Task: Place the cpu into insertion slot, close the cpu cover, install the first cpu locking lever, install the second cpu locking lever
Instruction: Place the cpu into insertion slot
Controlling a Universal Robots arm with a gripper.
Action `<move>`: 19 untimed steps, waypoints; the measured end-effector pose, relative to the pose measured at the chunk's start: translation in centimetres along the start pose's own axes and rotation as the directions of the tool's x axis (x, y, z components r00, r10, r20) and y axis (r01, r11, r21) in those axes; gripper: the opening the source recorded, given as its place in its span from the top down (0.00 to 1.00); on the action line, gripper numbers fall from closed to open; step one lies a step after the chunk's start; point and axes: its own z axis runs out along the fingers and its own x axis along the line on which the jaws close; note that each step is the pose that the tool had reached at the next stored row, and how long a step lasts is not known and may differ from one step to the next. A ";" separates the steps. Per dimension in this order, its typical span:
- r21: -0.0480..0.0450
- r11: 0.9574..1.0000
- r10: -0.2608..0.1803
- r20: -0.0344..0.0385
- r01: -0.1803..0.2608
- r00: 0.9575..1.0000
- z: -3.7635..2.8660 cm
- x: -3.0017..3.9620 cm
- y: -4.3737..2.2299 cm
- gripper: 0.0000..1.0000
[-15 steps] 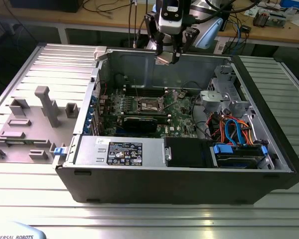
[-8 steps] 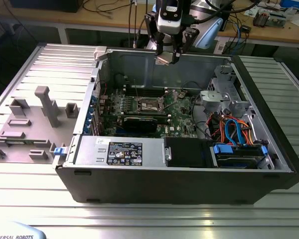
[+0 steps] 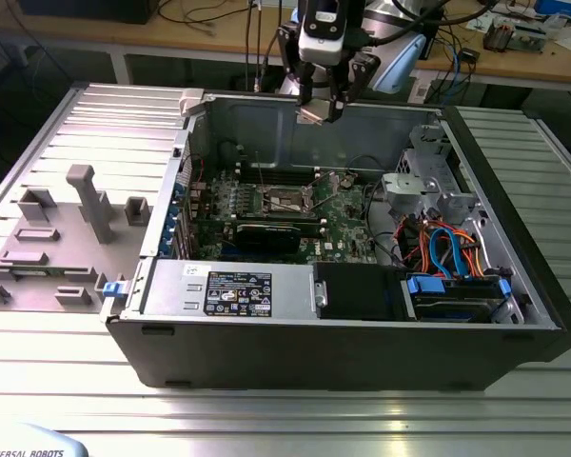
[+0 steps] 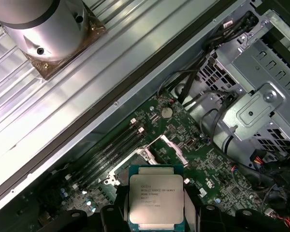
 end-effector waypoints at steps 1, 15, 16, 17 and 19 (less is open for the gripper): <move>0.000 1.000 0.005 0.000 -0.005 1.000 0.00 0.00 0.00 0.46; -0.003 0.990 0.141 0.014 -0.141 0.990 0.01 0.00 0.00 0.46; -0.003 0.990 0.141 0.014 -0.141 0.990 0.01 0.00 0.00 0.46; -0.003 0.990 0.141 0.014 -0.141 0.990 0.01 0.00 0.00 0.46; -0.003 0.990 0.141 0.014 -0.141 0.990 0.01 0.00 0.00 0.46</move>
